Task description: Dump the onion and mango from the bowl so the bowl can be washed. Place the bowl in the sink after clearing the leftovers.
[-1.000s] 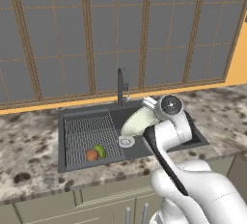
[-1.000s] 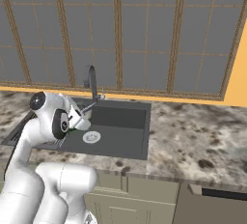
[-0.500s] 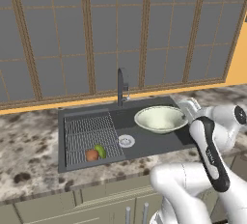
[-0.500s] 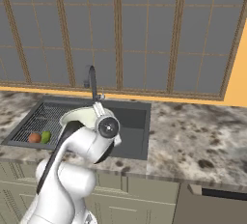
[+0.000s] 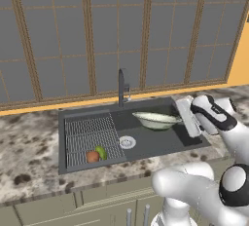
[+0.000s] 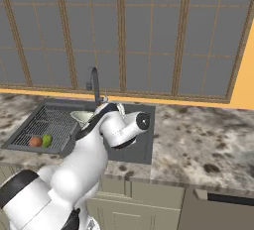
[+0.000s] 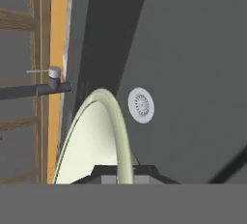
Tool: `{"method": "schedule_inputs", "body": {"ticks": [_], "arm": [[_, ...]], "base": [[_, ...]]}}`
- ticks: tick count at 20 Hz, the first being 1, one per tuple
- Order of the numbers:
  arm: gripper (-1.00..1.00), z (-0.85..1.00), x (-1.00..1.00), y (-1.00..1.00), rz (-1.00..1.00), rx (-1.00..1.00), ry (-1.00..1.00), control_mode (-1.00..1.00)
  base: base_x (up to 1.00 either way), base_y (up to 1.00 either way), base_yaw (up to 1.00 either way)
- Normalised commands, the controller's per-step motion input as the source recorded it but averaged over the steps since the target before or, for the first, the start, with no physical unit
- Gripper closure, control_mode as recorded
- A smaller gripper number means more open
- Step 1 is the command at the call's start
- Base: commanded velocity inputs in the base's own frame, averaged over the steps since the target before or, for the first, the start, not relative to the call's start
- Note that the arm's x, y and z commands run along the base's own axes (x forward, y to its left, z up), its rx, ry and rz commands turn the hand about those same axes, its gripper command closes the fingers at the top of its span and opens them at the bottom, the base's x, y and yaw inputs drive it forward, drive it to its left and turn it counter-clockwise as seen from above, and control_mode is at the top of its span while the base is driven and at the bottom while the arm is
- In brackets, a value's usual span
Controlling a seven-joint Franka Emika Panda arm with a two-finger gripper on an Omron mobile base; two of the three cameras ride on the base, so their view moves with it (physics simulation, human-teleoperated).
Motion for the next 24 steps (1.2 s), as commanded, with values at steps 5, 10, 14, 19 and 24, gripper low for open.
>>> {"method": "schedule_inputs", "body": {"ticks": [5, 10, 14, 19, 24], "arm": [[1.00, 0.07, 0.30, 0.00, 0.00, 0.00, 0.17, -1.00], [1.00, -0.75, 0.00, -0.27, 0.06, -0.14, -0.02, -1.00], [1.00, -0.51, 0.02, -0.12, 0.06, -0.14, -0.09, -1.00], [1.00, -0.38, 0.44, 0.13, 0.00, -0.14, -0.14, -1.00], [1.00, -0.40, 0.50, 0.33, 0.00, -0.14, -0.11, -1.00]], "base": [[0.00, 0.00, 0.00], [0.00, 0.00, 0.00], [0.00, 0.00, 0.00], [0.00, 0.00, 0.00], [0.00, 0.00, 0.00]]}}
